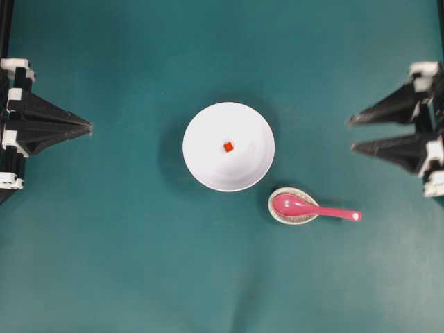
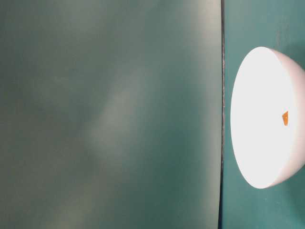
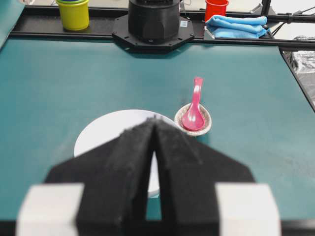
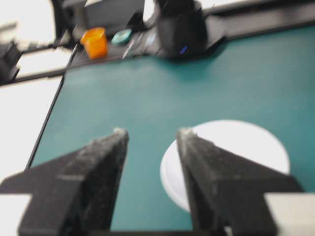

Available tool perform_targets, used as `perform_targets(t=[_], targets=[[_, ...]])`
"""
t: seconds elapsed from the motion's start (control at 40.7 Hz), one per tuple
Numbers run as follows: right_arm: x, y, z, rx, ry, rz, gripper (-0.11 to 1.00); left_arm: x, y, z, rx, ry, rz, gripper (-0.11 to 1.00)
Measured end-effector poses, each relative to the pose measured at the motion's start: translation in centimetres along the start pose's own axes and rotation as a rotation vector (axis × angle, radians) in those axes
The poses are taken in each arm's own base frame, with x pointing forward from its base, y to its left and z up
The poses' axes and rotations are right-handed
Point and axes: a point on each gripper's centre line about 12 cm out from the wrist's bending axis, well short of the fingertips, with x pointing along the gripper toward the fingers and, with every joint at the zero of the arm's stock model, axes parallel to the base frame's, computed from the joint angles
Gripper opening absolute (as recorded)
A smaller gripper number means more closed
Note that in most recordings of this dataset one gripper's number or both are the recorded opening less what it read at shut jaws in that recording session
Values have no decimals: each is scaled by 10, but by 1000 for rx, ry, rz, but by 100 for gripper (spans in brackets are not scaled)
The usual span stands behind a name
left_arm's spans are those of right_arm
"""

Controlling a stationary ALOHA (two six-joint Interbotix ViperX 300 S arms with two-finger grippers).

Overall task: Grip the spoon and scoop the red block from the bowl with right arm.
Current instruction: 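Move the right gripper toward the pink spoon handle in the spoon rest, then close the right gripper on the pink spoon's handle end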

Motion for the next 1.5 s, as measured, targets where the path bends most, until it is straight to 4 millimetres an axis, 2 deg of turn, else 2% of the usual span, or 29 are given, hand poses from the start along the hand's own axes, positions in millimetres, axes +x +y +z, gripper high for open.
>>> perform_targets(t=[0.27, 0.442, 0.54, 0.712, 0.982, 1.154, 1.497], targets=[[33, 13, -39, 93, 109, 24, 50, 0, 0, 0, -5, 0, 0, 0], [53, 14, -67, 152, 151, -11, 50, 0, 0, 0, -20, 0, 0, 0], [59, 13, -84, 177, 183, -38, 50, 0, 0, -1, -32, 8, 1, 0], [55, 11, -110, 214, 244, -76, 50, 0, 0, -3, -32, 21, 1, 0], [31, 7, -142, 266, 331, -127, 50, 0, 0, -3, -32, 25, 1, 0], [27, 10, -148, 269, 357, -123, 50, 0, 0, -5, -32, 38, 2, 0], [22, 4, -168, 386, 467, -231, 50, 0, 0, -6, -34, 54, 3, 0]])
